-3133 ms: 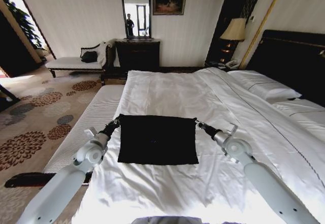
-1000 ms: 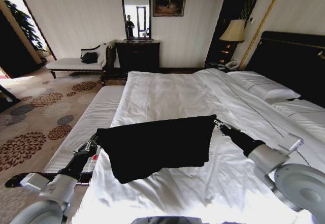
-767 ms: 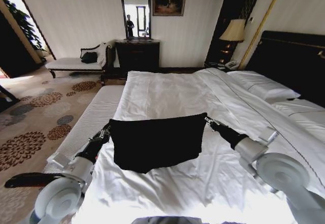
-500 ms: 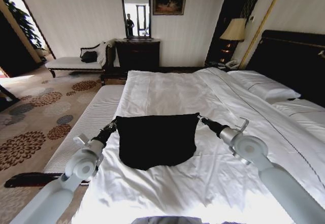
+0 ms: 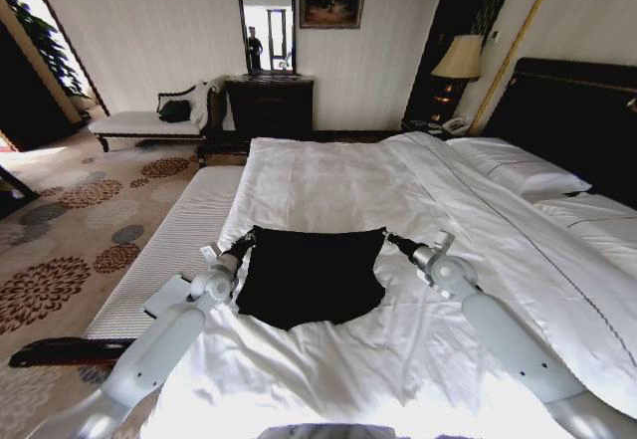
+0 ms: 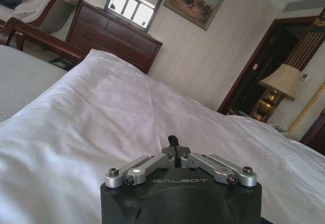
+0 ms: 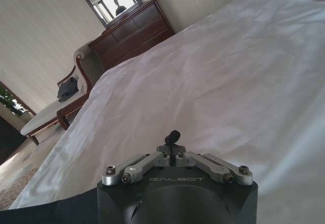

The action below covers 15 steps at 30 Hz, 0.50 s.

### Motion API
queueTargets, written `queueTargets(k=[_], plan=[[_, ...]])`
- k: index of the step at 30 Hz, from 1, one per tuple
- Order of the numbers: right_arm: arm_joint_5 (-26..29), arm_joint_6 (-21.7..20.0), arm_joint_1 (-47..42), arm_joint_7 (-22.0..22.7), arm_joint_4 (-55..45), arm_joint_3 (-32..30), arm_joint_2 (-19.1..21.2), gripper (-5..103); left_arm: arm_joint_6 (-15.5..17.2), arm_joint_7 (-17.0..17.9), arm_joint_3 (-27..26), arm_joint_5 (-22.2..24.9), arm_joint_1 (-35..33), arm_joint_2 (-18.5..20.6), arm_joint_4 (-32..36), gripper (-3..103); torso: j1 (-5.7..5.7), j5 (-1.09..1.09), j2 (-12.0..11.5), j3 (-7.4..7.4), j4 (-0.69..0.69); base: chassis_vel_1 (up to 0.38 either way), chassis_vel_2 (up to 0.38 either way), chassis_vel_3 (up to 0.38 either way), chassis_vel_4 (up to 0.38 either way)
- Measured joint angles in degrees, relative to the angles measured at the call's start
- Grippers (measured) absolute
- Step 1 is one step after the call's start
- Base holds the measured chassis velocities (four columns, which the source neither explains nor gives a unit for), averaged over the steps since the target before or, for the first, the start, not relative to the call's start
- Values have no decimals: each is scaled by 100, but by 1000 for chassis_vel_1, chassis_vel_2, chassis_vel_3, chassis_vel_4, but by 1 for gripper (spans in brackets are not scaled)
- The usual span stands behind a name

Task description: Fold the clothes on the bed.

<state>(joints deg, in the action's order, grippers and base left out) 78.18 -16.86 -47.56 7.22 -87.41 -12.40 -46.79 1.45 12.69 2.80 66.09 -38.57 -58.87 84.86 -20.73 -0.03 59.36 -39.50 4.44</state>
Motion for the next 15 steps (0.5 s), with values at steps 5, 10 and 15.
queueTargets(k=[5, 10, 15], plan=[[-364, 372, 213, -470, 664, 91, -195, 0, -86, -140, -45, -93, 114, -159, -394, 0, 0, 2, 1, 0, -14, 0, 0, 0, 0], [-599, 679, 263, -863, 877, 115, -281, 0, -130, -156, -189, -110, 40, -141, -394, 0, 2, 0, 1, 1, -14, 0, 0, 0, 0], [-733, 782, 326, -1034, 908, 140, -350, 0, -145, -155, -248, -88, 12, -76, -305, 0, 2, 0, 1, 1, -8, 0, 0, 0, 0]])
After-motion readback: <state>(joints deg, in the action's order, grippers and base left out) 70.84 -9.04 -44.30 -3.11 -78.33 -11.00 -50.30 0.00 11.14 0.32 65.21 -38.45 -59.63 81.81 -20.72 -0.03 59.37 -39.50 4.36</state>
